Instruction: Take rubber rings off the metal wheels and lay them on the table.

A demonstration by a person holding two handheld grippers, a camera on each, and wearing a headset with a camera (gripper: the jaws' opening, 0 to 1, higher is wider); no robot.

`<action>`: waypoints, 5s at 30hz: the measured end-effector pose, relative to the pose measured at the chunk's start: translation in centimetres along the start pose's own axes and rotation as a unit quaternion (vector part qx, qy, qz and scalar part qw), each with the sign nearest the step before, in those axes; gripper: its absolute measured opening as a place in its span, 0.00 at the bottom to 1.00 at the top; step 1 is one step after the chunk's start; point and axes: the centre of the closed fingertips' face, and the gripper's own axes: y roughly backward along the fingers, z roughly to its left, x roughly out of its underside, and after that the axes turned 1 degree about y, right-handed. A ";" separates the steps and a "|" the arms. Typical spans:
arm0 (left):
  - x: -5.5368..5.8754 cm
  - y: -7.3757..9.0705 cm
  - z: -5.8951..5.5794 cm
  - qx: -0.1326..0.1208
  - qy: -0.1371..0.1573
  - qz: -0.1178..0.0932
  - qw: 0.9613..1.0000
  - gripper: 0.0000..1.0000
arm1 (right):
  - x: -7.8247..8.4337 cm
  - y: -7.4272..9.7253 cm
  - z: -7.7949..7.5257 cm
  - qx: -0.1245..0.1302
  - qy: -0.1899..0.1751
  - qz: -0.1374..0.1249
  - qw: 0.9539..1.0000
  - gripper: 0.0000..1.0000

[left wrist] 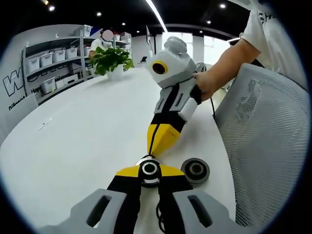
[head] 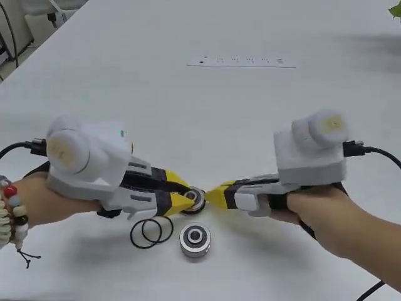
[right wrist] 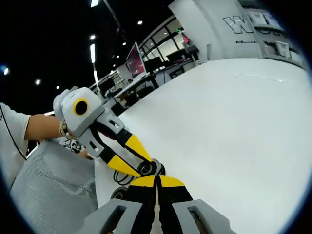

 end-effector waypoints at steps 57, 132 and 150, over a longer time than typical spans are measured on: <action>-3.0 6.2 0.9 -0.019 -0.014 -0.045 0.999 0.43 | -1.6 -0.3 2.9 -0.024 0.049 0.010 0.998 0.00; -2.5 8.8 -1.0 -0.026 -0.008 -0.031 0.999 0.66 | -0.3 0.9 1.1 -0.014 0.184 0.045 0.982 0.13; -2.8 2.2 -0.1 0.000 -0.032 -0.007 0.999 0.40 | 1.7 -0.5 0.8 -0.011 0.234 0.080 0.969 0.20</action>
